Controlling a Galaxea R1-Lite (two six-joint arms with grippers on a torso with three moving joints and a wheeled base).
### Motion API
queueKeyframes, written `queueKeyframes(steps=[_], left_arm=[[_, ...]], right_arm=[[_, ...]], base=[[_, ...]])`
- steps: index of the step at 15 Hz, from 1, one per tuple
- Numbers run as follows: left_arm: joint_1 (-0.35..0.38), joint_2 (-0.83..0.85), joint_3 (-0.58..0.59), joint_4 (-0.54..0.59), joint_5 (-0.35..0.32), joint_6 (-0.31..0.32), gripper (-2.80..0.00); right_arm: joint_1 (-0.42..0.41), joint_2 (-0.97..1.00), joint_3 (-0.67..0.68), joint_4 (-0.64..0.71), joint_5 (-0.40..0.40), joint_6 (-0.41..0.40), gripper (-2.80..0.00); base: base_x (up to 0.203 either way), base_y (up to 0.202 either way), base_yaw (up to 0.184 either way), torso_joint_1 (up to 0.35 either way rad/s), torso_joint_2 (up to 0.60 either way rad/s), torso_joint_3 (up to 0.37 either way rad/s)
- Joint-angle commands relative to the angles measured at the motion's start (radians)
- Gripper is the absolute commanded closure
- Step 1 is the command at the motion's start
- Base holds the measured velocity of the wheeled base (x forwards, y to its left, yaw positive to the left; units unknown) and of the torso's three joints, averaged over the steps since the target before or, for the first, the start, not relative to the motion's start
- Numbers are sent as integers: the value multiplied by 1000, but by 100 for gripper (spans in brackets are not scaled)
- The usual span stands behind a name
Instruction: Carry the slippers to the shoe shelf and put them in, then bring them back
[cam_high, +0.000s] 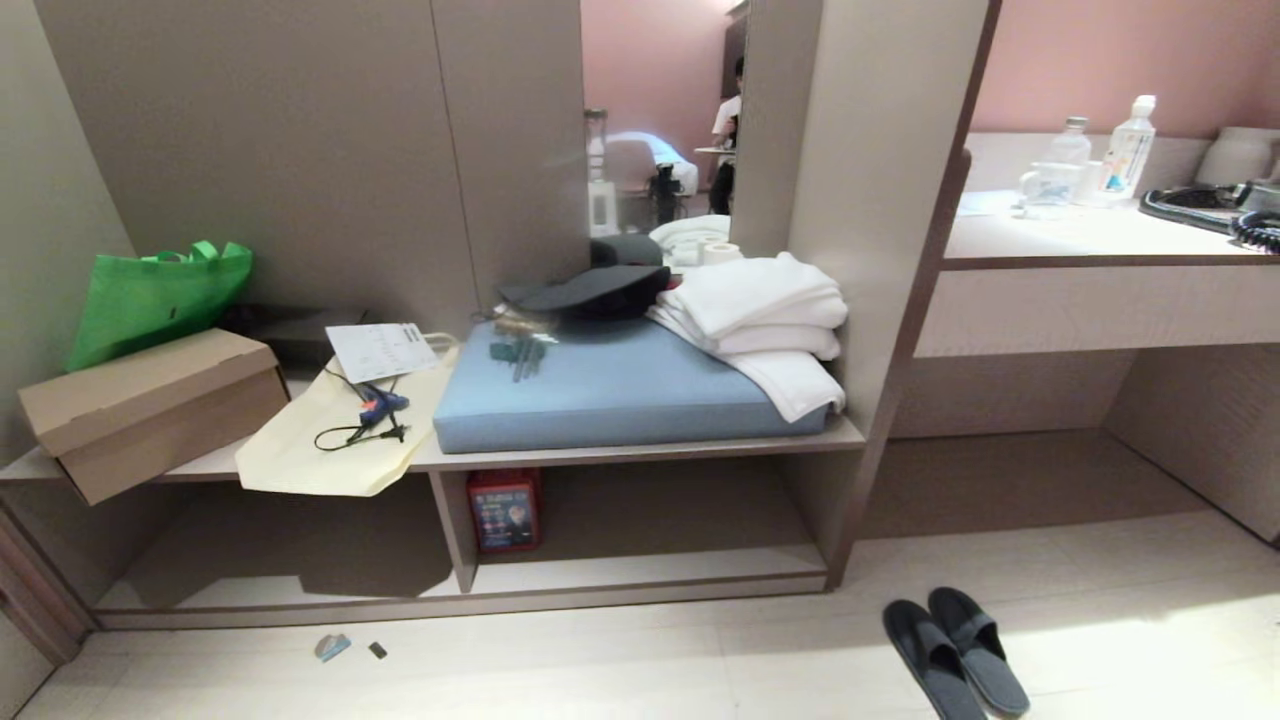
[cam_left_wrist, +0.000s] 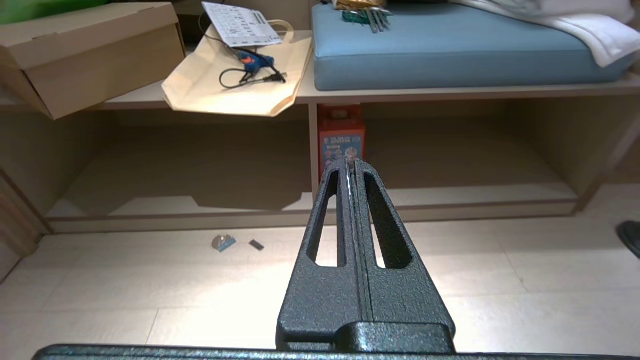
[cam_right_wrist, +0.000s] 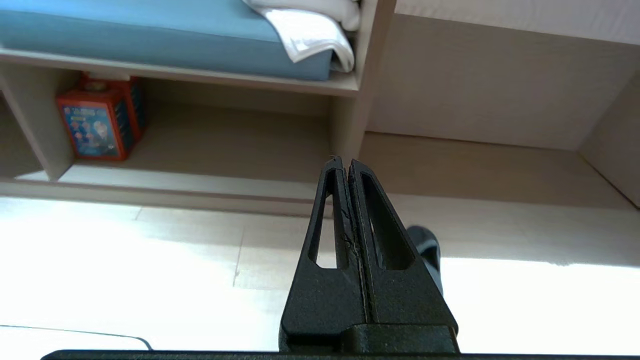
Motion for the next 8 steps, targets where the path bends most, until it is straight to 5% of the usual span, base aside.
queueKeyframes(steps=[1,8], left_arm=[[2,2,0,0,0,0,0],[1,2,0,0,0,0,0]], right_arm=[[1,2,0,0,1,-1,0],[1,2,0,-1,1,-2,0]], base=[[-198,0,-4,0,2,-2],[-197,0,0,0,4,3]])
